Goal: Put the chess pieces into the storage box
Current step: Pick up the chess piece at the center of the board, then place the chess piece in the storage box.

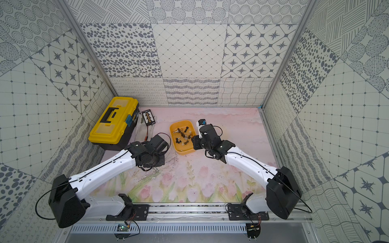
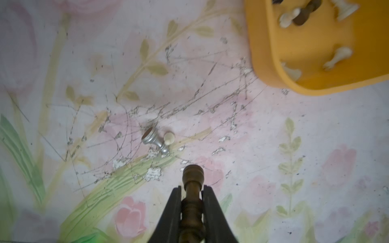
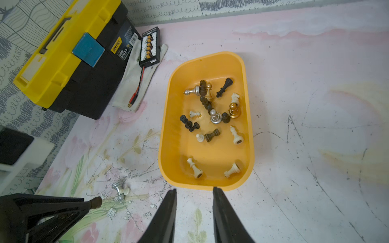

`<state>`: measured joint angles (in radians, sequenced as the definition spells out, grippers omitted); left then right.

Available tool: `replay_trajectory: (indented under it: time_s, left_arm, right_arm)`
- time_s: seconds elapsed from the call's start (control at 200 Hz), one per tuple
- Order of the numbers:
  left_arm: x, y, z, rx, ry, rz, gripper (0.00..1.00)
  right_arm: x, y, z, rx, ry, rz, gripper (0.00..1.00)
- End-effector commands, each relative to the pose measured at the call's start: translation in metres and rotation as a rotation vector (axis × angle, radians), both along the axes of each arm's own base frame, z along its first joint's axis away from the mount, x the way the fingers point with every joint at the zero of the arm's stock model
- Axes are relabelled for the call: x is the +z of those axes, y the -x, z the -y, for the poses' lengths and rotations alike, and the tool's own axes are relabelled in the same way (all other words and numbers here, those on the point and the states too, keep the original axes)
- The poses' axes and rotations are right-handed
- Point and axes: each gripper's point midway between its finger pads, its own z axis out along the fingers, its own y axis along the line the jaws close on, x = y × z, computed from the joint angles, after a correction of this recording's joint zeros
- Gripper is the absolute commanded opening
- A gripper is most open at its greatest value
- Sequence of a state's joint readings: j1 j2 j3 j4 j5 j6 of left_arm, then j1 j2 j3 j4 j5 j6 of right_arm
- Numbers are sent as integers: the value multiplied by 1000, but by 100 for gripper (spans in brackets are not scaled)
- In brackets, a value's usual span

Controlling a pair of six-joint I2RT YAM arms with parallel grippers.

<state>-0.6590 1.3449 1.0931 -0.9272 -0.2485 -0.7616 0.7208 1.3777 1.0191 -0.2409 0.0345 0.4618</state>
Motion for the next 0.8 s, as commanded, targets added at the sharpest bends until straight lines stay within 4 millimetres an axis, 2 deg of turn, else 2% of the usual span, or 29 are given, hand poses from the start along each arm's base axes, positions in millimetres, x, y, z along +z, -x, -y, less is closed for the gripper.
replay_trajectory:
  time_s: [0.0,0.145,0.255,0.34,0.425,0.57,0.795]
  left_arm:
    - [24,-51,21,-155,-104,108,0]
    - [29,-103,57,-219,-119,169,0]
    - [18,-132,83,-269,-132,154,0]
    - [5,-147,100,-305,-125,129,0]
    - [-11,-157,112,-337,-135,97,0]
    - [-42,-164,117,-354,-163,9,0]
    - [-68,-169,124,-360,-147,-61,0]
  right_arm:
    - [1,-8,4,-22,4,26,36]
    - [-10,-15,10,-38,28,0,36]
    - [-10,-18,18,-56,27,2,36]
    - [-9,-21,26,-76,27,5,36]
    - [-10,-23,35,-95,28,6,36]
    - [-14,-26,44,-113,27,-3,36]
    - [-16,-30,47,-116,22,-12,36]
